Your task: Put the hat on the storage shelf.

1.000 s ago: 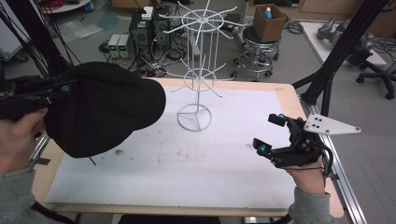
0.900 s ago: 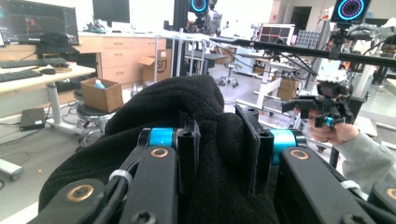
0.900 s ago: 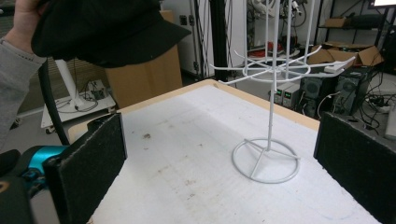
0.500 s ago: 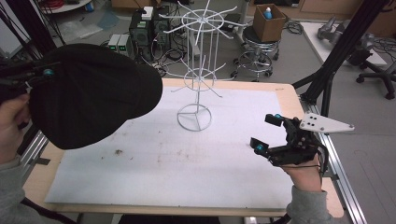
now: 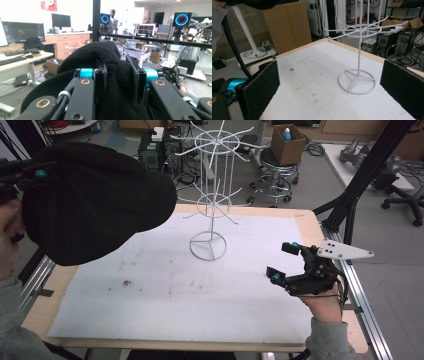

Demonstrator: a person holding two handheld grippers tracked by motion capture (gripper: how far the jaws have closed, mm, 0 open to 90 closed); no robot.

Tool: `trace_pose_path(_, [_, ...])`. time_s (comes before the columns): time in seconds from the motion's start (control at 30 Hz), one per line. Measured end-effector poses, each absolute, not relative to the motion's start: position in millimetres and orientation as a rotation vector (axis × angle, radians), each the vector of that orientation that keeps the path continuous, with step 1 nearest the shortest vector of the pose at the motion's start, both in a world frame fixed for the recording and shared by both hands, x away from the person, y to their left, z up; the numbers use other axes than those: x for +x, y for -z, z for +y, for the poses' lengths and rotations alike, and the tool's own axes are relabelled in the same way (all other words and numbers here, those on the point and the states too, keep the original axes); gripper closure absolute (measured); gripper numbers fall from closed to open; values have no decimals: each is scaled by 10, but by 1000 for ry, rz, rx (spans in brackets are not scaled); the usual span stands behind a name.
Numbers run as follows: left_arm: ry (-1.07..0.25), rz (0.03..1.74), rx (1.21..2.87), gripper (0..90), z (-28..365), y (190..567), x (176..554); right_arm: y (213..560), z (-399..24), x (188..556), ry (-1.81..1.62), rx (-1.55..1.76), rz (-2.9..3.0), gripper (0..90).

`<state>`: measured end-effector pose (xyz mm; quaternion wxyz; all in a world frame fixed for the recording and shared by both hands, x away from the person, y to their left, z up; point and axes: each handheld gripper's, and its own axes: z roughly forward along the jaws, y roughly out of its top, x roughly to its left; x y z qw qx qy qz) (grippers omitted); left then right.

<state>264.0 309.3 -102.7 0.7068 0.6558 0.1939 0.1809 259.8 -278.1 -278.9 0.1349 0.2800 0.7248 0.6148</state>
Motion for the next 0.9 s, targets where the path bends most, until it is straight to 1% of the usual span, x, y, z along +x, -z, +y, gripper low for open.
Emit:
trace_pose_path(0.27, [-412, 415, 1421, 714, 3075, 875, 2630, 2789, -2788, 2617, -1780, 814, 2087, 15])
trace_pose_path(0.9, [-421, 391, 1361, 714, 3004, 682, 2706, 2791, -2848, 2608, -1790, 827, 2078, 14])
